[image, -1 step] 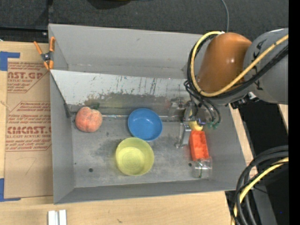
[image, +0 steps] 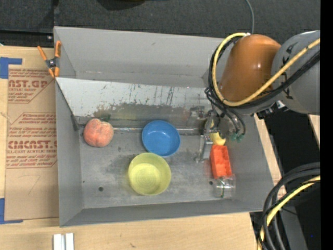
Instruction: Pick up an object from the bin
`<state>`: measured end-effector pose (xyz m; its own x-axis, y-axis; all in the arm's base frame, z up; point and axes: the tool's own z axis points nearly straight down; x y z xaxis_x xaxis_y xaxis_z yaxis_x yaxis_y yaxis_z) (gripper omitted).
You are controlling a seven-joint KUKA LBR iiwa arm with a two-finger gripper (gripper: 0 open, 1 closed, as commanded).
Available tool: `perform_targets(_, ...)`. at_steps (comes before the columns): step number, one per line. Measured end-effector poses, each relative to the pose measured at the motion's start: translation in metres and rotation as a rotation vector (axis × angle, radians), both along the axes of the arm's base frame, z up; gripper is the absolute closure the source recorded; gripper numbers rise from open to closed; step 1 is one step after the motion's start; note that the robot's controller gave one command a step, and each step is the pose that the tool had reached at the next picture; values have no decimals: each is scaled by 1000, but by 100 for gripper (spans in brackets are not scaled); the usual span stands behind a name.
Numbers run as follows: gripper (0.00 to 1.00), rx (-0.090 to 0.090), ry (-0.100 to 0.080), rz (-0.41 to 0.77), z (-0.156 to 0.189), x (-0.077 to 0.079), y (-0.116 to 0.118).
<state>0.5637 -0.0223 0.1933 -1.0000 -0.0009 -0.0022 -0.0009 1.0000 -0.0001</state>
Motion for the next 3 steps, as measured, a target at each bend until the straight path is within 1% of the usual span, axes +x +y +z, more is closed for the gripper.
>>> perform_targets(1,0,0,3,271,-105,27,28)
perform_targets(2,0,2,-6,-36,-58,23,57)
perform_targets(3,0,1,1,549,-93,26,60)
